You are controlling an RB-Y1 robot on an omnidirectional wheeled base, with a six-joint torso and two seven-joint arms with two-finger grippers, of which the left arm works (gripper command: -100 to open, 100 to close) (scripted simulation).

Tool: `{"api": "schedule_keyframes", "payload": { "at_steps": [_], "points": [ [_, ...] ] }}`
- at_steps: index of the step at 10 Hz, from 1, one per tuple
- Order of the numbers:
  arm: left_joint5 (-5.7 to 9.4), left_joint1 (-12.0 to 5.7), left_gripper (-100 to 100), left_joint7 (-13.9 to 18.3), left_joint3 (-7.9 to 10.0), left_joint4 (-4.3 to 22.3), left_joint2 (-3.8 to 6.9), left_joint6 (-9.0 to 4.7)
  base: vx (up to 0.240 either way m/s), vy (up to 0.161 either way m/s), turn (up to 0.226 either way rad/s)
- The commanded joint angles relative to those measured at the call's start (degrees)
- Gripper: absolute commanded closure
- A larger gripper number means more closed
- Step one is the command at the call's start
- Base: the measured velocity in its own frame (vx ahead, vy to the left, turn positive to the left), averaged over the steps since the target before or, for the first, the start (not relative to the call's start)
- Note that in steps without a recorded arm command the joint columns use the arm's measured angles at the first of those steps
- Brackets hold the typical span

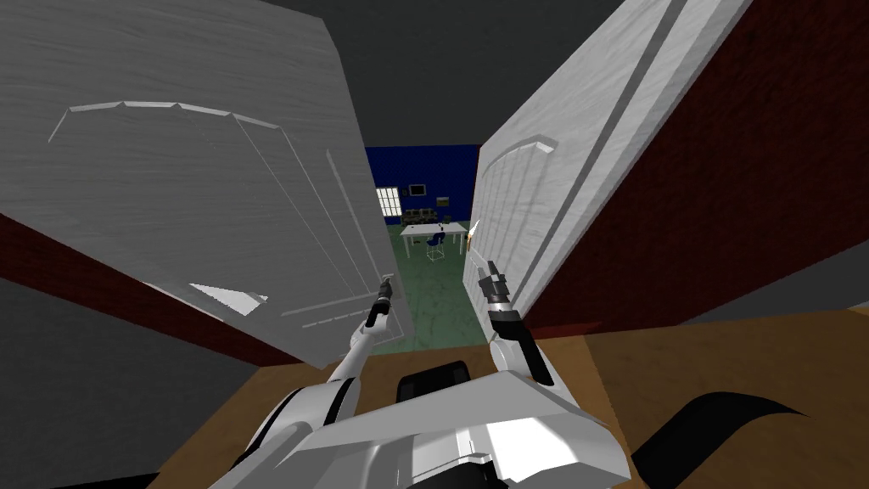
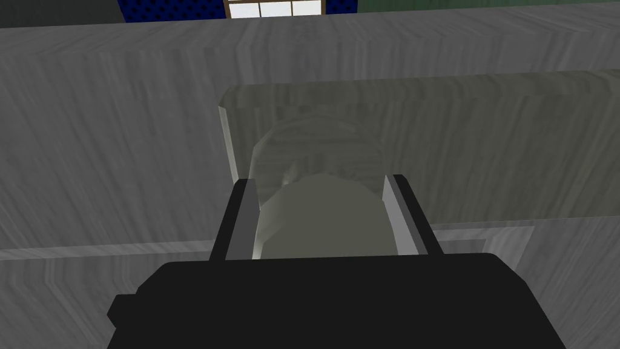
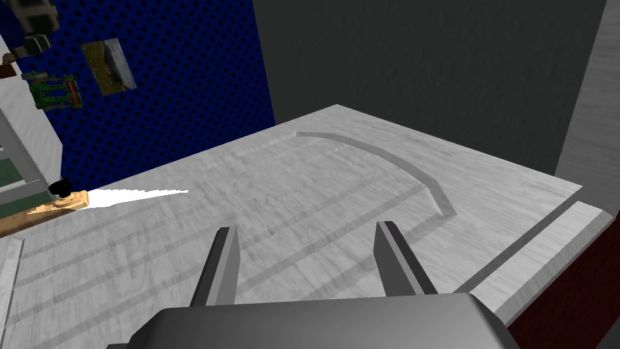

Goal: Push the door open

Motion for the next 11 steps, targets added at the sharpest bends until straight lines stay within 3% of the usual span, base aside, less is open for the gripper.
{"api": "schedule_keyframes", "payload": {
  "at_steps": [1, 7, 11],
  "points": [
    [0.44, -0.4, 100, -0.26, 1.45, 0.63, 1.2, -0.37, 0.181, -0.109, 0.064],
    [1.53, -0.07, 100, -1.35, 4.98, 1.15, 2.75, -0.55, 0.174, -0.103, 0.058],
    [1.91, 0.04, 100, -1.73, 6.22, 1.33, 3.29, -0.61, 0.126, -0.076, 0.049]
  ]
}}
